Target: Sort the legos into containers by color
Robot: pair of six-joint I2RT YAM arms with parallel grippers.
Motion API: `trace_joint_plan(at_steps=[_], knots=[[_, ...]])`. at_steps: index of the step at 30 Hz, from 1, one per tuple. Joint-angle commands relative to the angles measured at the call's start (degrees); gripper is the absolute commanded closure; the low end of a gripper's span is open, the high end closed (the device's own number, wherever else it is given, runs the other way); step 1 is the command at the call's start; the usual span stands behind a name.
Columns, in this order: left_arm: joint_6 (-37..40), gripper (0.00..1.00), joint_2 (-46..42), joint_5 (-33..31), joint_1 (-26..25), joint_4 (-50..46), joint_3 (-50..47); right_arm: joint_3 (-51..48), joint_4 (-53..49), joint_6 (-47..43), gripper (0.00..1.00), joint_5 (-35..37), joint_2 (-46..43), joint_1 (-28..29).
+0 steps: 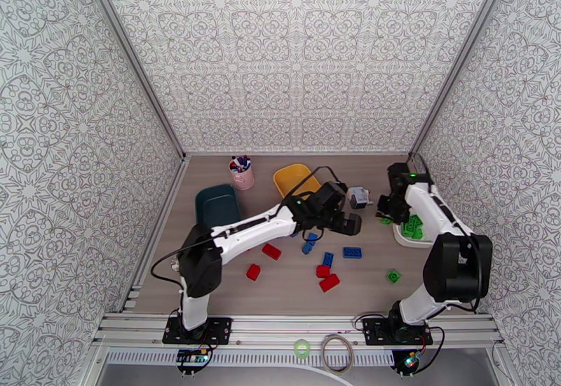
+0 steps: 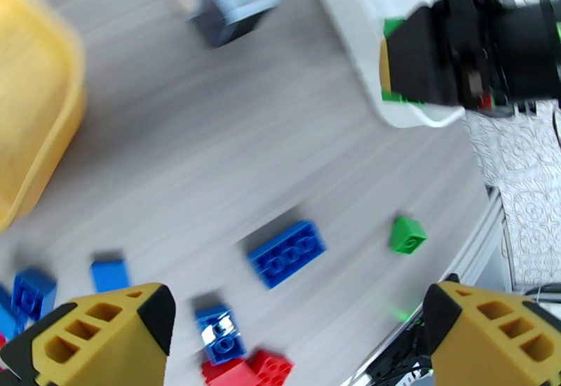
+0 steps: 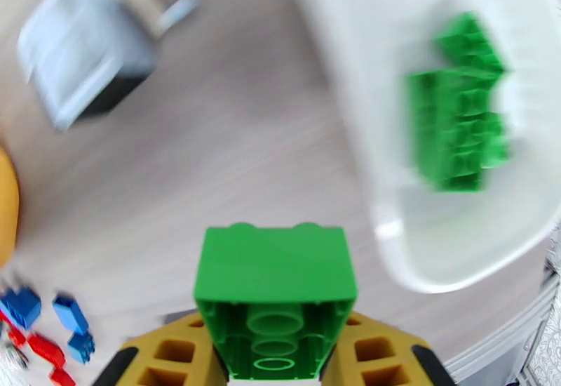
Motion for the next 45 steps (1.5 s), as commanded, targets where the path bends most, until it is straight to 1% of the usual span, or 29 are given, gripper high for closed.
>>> trace_joint_plan(at_steps=[1,5,8,9,10,13,16,20,23,24,25,29,31,34,37,38,41,42,43,45], knots=[[4.91,0.01,2.26,1.06,-1.86,-1.93,5.17,2.84,-2.81,-2.57,0.83,5.09,-0.54,-5.01],[7.02,0.01,2.94,-2.34,-3.8,0.42,6.41,4.95,-2.83,-3.74,0.84,6.45,1.32,-10.33],[6.48,0.01,3.75,-2.23,-3.63,-1.63,8.11,6.42,-3.09,-4.47,0.82,6.93,3.83,-12.71],[6.06,0.01,3.96,-2.1,-3.34,-2.99,8.79,6.9,-3.18,-4.63,0.79,7.05,4.82,-13.15],[5.7,0.01,4.09,-2.22,-3.08,-4.05,8.94,7.41,-3.35,-4.8,0.73,7.19,5.72,-13.39],[4.11,0.01,3.16,-2.44,-2.03,-5.45,7.57,8.25,-3.24,-5.03,0.52,6.89,7.11,-13.54],[2.79,0.01,0.35,-4.18,-1.03,-5.05,4.4,8.07,-2.66,-4.64,0.37,5.42,6.69,-13.49],[1.4,0.01,-3.96,-7.8,-0.22,-4.4,-0.4,6.65,-1.02,-3.78,0.26,2.72,3.14,-12.86],[0.08,0.01,-6.71,-10.11,0.3,-4.9,-3.69,6.46,-1.52,-2.29,0.23,1.56,-0.23,-10.47],[-0.52,0.01,-7.6,-11.15,0.38,-5.25,-4.9,6.57,-2.19,-1.37,0.23,1.74,-1.24,-8.69],[-1.19,0.01,-8.59,-12.23,0.48,-5.6,-6.17,6.59,-2.62,-0.45,0.02,2.76,-2.01,-6.34],[-4.84,0.01,-12.29,-15.31,1.14,-6.68,-11.81,7.12,-6.49,2.11,0.01,6.61,-2.58,4.56],[-6.79,0.01,-14.65,-16.5,1.43,-6.62,-15.23,7.15,-8.13,5.18,0.01,8.96,-2.85,10.01],[-9.16,0.01,-18.18,-17.94,1.71,-6.42,-19.97,7.62,-9.85,7.7,0.01,7.27,-3.12,16.28],[-11.37,0.01,-21.42,-19.33,1.77,-7.12,-23.93,7.21,-9.91,9.41,0.01,9.38,-5.56,21.53],[-12.1,0.01,-22.76,-19.86,1.81,-7.33,-25.44,6.52,-9.62,10.13,0.01,10.53,-6.89,22.48],[-14.3,0.01,-26.65,-20.88,1.9,-8.05,-30.0,1.7,-6.89,12.93,0.01,11.31,-11.56,22.52],[-14.95,0.01,-27.65,-21.14,1.91,-8.45,-31.25,0.11,-5.38,11.97,0.01,8.51,-12.64,22.02],[-15.72,0.01,-29.06,-21.24,2.06,-8.77,-32.75,-1.7,-3.98,10.22,0.01,3.08,-13.18,21.36],[-17.22,0.01,-31.27,-21.38,2.16,-9.98,-35.25,-4.91,-2.58,8.67,0.01,-3.89,-13.51,21.58]])
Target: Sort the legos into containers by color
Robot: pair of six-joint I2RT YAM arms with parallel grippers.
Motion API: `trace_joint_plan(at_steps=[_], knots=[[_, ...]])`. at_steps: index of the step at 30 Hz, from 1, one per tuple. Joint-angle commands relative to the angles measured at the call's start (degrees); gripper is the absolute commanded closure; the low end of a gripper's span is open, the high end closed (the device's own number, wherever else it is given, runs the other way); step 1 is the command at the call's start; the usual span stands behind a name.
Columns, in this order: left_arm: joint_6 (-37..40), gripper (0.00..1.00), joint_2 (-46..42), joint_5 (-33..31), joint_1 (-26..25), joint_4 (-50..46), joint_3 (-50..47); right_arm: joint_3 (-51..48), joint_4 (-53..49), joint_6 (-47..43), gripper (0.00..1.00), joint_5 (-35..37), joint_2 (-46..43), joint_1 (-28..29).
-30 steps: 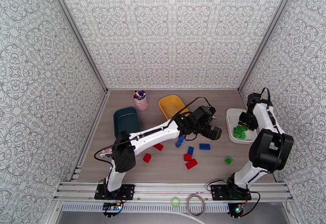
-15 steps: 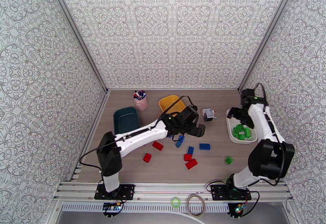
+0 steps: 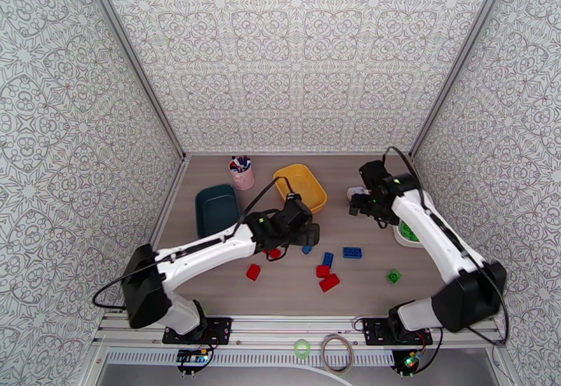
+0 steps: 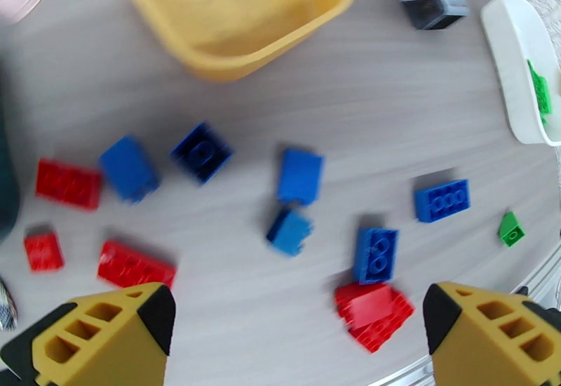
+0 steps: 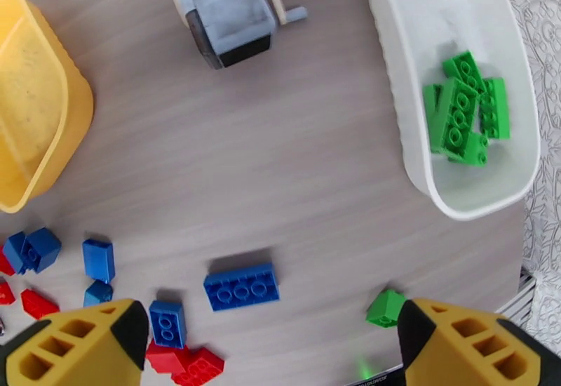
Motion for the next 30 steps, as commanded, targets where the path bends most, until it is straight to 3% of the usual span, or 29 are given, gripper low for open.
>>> trace_joint_plan(at_steps=[1,13,30], knots=[[-4.44,0.01,-4.0,-2.14,0.7,-3.16,-3.92,-6.45,4.03,-0.52,0.01,-10.34,-1.19,0.16],[-10.12,0.01,-9.03,0.41,-1.07,-2.61,-13.51,-24.92,7.42,5.57,0.01,-12.68,-8.7,3.62],[-10.76,0.01,-9.35,0.57,-0.82,0.43,-14.3,-30.62,11.04,9.0,0.05,-5.97,1.57,6.63]])
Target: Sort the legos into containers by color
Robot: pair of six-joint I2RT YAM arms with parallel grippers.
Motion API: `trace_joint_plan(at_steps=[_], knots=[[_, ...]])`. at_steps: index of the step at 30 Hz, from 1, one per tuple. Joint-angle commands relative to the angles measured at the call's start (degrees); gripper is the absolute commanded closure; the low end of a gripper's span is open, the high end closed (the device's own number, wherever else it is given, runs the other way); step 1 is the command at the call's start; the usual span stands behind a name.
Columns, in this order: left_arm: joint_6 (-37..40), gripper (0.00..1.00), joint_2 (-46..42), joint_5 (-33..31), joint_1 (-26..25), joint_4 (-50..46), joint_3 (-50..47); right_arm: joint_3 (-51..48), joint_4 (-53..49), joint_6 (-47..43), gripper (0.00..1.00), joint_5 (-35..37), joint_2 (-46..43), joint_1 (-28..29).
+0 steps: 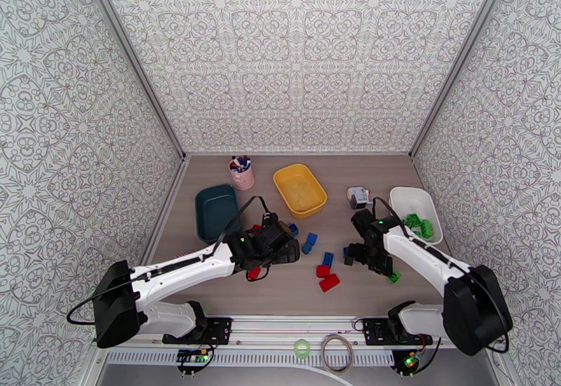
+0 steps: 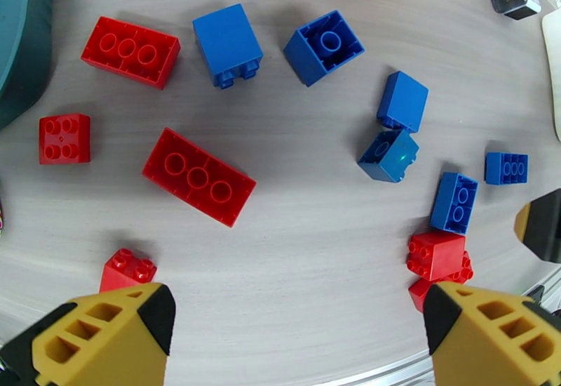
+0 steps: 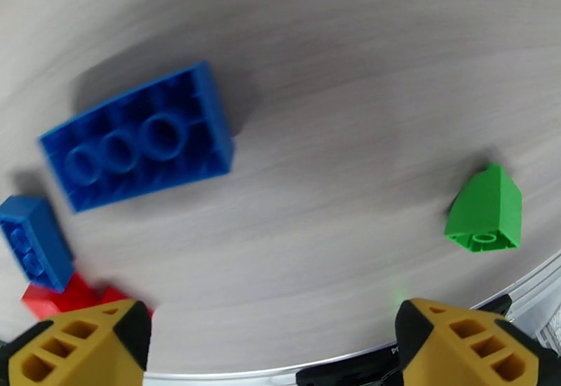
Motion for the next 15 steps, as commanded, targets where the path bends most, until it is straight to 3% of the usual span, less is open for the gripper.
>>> trace_joint_plan(at_steps=[1,15], knots=[[-0.56,0.01,-1.18,0.82,0.58,0.92,-0.95,-0.46,3.01,0.73,0.06,1.67,3.28,0.45],[-0.44,0.01,-2.47,1.45,3.36,0.48,-1.27,9.7,5.34,-2.82,0.05,4.17,18.36,0.3]])
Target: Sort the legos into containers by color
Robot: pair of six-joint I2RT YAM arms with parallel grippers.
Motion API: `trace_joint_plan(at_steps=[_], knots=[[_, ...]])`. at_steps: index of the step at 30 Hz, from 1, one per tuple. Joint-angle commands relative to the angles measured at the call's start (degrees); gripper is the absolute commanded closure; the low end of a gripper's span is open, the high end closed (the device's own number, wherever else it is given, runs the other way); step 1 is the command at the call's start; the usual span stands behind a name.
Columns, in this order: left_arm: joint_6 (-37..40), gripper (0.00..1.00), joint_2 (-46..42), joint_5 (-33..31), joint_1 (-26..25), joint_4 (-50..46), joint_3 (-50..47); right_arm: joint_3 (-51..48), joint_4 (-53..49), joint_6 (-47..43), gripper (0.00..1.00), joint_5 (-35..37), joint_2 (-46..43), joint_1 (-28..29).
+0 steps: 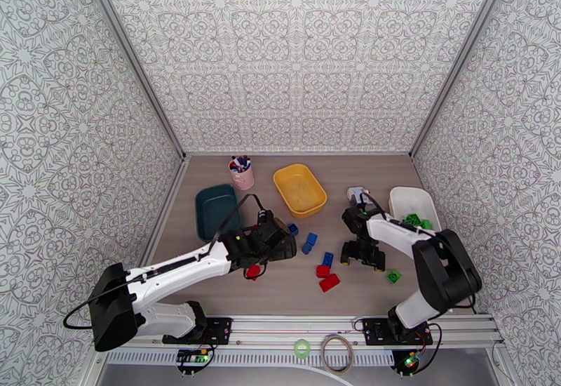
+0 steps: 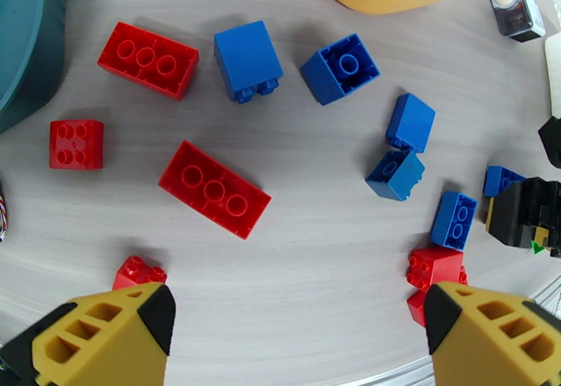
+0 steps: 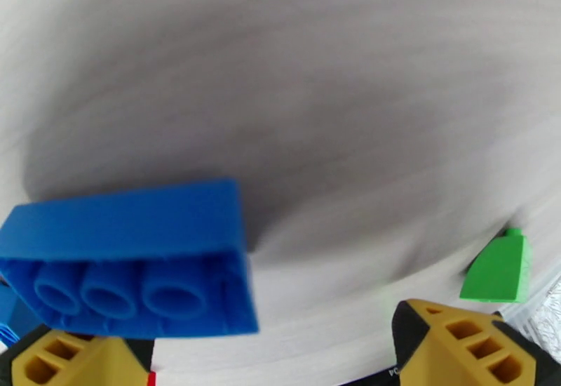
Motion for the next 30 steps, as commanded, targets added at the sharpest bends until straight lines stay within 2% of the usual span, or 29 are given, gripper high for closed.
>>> trace_joint_plan(at_steps=[1,8,14,18,25,30], knots=[[-0.52,0.01,-1.08,1.0,0.82,0.36,-0.59,4.25,4.11,-0.83,0.05,2.74,4.27,0.22],[-1.02,0.01,-1.18,0.62,1.06,0.34,-0.56,11.14,2.93,-3.6,0.06,2.97,9.55,-2.42],[-0.68,0.01,-0.01,1.23,1.65,0.79,0.29,13.4,2.83,-6.23,0.11,2.0,10.59,-5.98],[0.35,0.01,1.14,2.01,2.48,0.86,1.48,12.47,4.24,-7.49,0.21,-0.15,10.53,-7.54],[2.38,0.01,4.11,3.82,3.79,1.53,4.31,7.66,7.8,-5.73,0.47,-5.1,7.68,-7.56],[4.17,0.01,6.09,4.99,4.84,1.71,6.96,3.87,10.2,-3.22,0.58,-7.95,4.85,-7.6]])
